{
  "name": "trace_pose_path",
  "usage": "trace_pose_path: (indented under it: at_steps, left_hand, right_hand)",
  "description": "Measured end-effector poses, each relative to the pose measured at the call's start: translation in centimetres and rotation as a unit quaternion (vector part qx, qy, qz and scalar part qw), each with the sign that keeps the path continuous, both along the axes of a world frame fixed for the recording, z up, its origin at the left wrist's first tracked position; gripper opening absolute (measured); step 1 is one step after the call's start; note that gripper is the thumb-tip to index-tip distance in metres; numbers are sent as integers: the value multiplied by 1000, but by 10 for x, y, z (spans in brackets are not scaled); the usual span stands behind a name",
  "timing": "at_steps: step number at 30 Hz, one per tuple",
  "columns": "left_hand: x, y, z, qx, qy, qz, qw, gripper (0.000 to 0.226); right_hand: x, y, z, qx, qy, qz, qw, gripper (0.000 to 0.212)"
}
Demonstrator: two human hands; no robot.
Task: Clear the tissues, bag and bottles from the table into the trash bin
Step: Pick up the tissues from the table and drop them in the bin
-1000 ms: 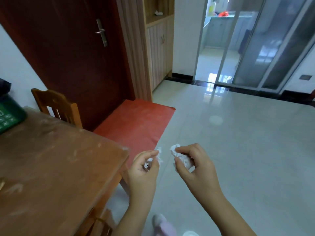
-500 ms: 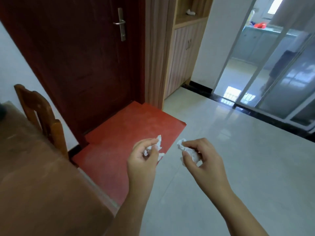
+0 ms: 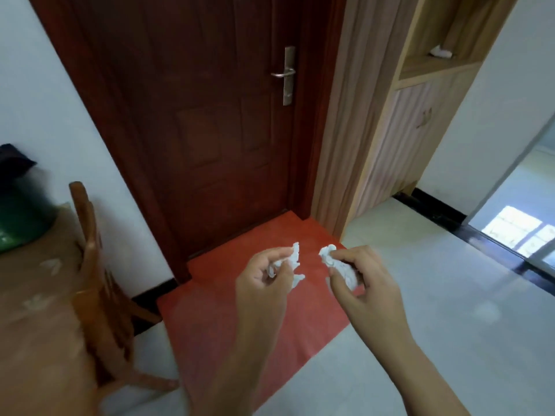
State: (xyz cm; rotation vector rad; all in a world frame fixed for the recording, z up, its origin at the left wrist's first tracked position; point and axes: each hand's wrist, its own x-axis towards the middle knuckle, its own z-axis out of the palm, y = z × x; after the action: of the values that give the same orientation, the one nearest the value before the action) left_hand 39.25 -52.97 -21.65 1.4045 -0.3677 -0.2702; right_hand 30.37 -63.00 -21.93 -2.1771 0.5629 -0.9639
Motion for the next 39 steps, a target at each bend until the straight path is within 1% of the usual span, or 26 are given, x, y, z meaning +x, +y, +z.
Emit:
trace_pose_path:
  at_steps: [2,5,9,11,14,18,22,25,28,32,36,39]
  left_hand:
    - [20,-19,9,-10,-17,24,1000,23]
    - [54,-26,11,-14,-21,76,997,23]
    - [99,-18,6,26,-52,159,986,27]
    - [124,-14,4,41,-65,195,978,31]
    - [168,-6,2,47,-69,243,966,35]
    - [236,10,3,44,-80,280,956,35]
    - [306,41,13,69,-120,336,932,44]
    - [354,70,21,78,-142,390,906,41]
    - [389,94,11,65,-125,434,890,40]
    - [419,114,-9,40,-66,482,873,37]
    - [453,136,-15,68,-40,535,841,37]
    - [483,156,-16,57,-33,575,816,34]
  right_hand:
    - [29,-27,11,-15,-13,23,1000,15]
    - [77,-49,18,-9,-24,62,998,17]
    - [143,-52,14,30,-16,140,990,27]
    - [177,-50,11,48,-15,177,983,29]
    - [229,-44,7,55,-22,219,974,26]
    - [308,-29,9,53,-29,271,961,21]
    - [392,-1,25,66,-35,336,939,19]
    - [454,24,35,39,-46,377,924,16]
    - [502,48,26,55,-33,419,906,15]
    - [546,74,4,53,-1,470,881,14]
    - [596,103,-2,52,12,507,860,24]
    - [640,129,-4,52,5,542,839,18]
